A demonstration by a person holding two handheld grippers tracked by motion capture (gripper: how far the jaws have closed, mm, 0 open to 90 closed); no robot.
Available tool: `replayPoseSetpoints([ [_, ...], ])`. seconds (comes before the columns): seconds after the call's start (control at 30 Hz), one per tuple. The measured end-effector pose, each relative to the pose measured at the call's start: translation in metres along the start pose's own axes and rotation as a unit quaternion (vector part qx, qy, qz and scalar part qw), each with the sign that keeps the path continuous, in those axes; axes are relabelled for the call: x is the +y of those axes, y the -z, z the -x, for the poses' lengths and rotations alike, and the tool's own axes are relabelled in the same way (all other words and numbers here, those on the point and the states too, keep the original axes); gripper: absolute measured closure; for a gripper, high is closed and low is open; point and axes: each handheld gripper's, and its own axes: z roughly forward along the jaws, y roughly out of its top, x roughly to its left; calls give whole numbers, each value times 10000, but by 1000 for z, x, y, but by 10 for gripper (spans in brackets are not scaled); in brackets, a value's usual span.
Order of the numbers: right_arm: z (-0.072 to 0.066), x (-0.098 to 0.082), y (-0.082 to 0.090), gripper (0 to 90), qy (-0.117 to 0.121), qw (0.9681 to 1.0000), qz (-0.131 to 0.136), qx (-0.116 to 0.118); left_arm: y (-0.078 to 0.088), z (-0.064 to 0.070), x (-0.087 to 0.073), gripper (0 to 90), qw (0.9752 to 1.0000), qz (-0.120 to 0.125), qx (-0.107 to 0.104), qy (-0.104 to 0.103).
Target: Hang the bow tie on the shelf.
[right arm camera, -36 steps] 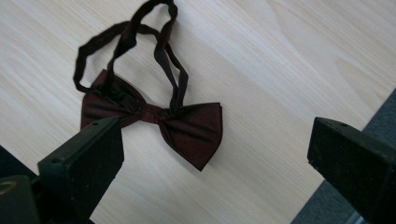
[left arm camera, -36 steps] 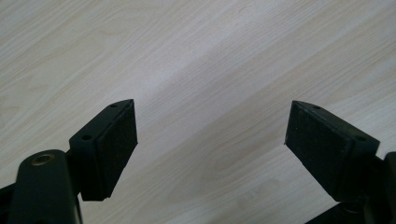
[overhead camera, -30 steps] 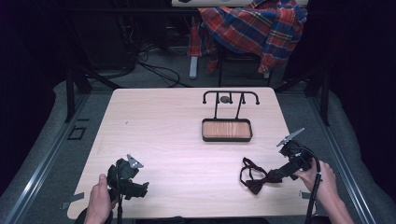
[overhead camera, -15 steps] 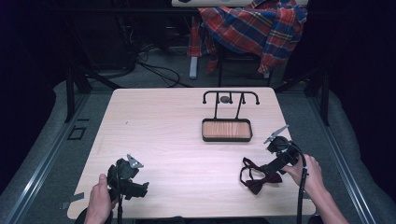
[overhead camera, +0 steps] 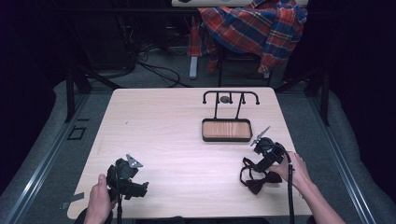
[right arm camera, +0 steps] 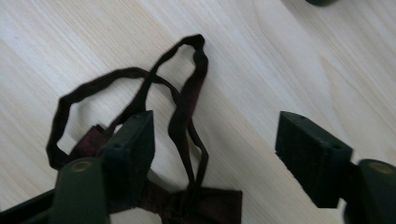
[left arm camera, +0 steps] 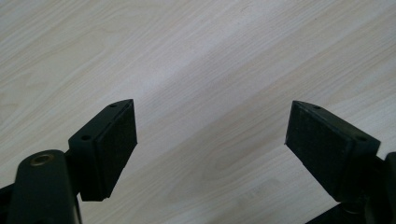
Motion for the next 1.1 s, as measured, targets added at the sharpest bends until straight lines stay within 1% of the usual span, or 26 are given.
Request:
replayPoseSetpoints([
  [0.07, -1, 2, -3, 361, 52, 9999, -52, 102, -1, 0, 0, 166, 10000, -6, 10, -1],
  [0.1, -3, 3, -4, 388, 52, 9999, -81, 98, -1, 0, 0, 167, 10000, -11, 14, 6],
  [0.13, -4, 4, -7, 423, 103, 9997, -155, 157, 0, 0, 0, 167, 10000, -4, 6, 3],
  [0.17, -5, 4, -9, 439, 136, 9995, -243, 144, 0, 0, 0, 166, 10000, 0, 6, 3],
  [0.2, -6, 4, -11, 475, 147, 9995, -276, 107, 0, 0, 0, 166, 10000, 10, -2, 10],
  [0.23, -7, 4, -12, 493, 122, 9995, -251, 139, 0, 0, 0, 167, 10000, 10, 4, 16],
  [0.27, -8, 3, -14, 508, 43, 9997, -178, 176, 0, 0, 0, 167, 10000, 11, 5, 14],
  [0.3, -7, 4, -13, 551, 94, 9994, -274, 165, 0, 0, 0, 167, 10000, 11, 5, 14],
  [0.33, -6, 4, -13, 568, 103, 9993, -327, 132, 0, 0, 0, 167, 10000, 4, 11, -6],
  [0.37, -6, 3, -14, 580, 66, 9994, -305, 146, 0, 0, 0, 167, 10000, 3, 11, -6],
  [0.4, -6, 3, -15, 598, 110, 9991, -390, 136, 0, 0, 0, 167, 10000, 5, 11, -6],
  [0.43, -6, 3, -16, 607, 137, 9988, -449, 127, 0, 0, 0, 167, 10000, 4, 12, -7],
  [0.5, -7, 3, -19, 608, 91, 9988, -447, 149, 0, 0, 0, 167, 10000, 3, 13, -6],
  [0.53, -6, 3, -19, 620, 191, 9981, -572, 101, 0, 0, 0, 167, 10000, 3, 13, -3],
  [0.57, -7, 3, -23, 663, 153, 9981, -600, 51, 0, 0, 0, 167, 10000, -1, 22, -4],
  [0.6, -8, 3, -24, 697, 161, 9980, -610, 55, 0, 0, 0, 167, 10000, 0, 20, -6],
  [0.63, -7, 3, -23, 729, 217, 9975, -665, 37, 0, 0, 0, 167, 10000, 1, 17, -8],
  [0.7, -8, 3, -24, 789, 194, 9978, -632, 44, 0, 0, 0, 167, 10000, -4, 26, -12],
  [0.8, -9, 2, -25, 830, 227, 9971, -719, 98, 0, 1, 0, 167, 10000, -3, 28, -14],
  [0.83, -9, 2, -25, 844, 238, 9972, -709, 77, 0, 1, 0, 167, 10000, -1, 23, -10],
  [0.9, -8, 1, -24, 868, 195, 9977, -641, 109, 0, 0, 0, 167, 10000, 2, 15, -9],
  [0.97, -7, 1, -20, 882, 207, 9978, -620, 59, 0, 0, 0, 167, 10000, -3, 22, -10],
  [1.0, -7, 0, -19, 886, 150, 9985, -522, 71, 0, 0, 0, 167, 10000, 0, 25, -5],
  [1.03, -7, 0, -19, 886, 150, 9985, -522, 71, 0, 0, 0, 167, 10000, 0, 25, -5],
  [1.07, -6, 0, -13, 887, 163, 9986, -495, -26, 0, 0, 0, 167, 10000, 1, 22, -11],
  [1.1, -5, 0, -12, 887, 133, 9990, -424, 3, 0, 0, 0, 167, 10000, 1, 22, -11],
])
